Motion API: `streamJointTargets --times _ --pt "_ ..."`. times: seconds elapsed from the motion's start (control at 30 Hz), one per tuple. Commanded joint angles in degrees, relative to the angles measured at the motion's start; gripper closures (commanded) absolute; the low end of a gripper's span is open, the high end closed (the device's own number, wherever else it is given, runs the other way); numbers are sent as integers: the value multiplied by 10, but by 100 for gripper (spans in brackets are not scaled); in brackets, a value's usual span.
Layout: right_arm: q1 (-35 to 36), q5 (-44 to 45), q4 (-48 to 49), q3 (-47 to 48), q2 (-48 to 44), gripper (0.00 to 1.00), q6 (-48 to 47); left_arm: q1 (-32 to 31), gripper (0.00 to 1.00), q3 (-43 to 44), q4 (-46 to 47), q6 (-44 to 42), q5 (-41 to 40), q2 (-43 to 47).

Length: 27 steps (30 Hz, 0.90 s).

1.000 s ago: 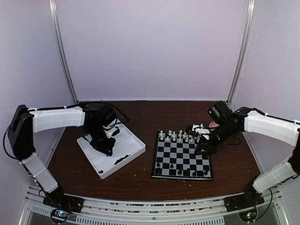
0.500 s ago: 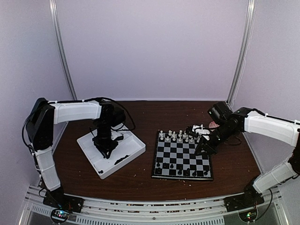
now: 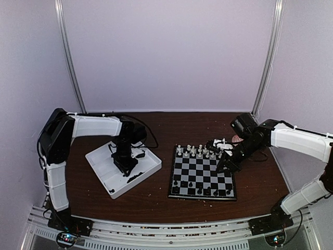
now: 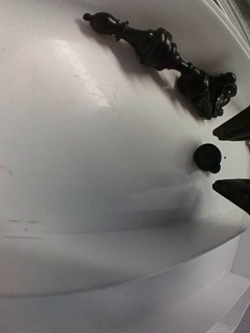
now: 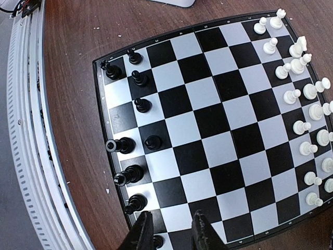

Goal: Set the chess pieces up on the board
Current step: Move the pawn into the storage box.

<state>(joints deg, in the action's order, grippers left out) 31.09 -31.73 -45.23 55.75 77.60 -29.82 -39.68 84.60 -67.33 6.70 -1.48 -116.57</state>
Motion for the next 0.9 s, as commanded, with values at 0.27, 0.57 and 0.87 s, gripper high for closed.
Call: streamJointTargets --times 0.27,0.57,0.87 --pt "-1 -9 -5 -3 23 73 0 -14 73 -291 353 78 15 275" --pt "2 -12 -7 -4 24 73 -2 -12 80 -384 477 48 2 288" --pt "2 -12 -7 -5 22 73 -3 0 83 -388 498 29 -14 254"
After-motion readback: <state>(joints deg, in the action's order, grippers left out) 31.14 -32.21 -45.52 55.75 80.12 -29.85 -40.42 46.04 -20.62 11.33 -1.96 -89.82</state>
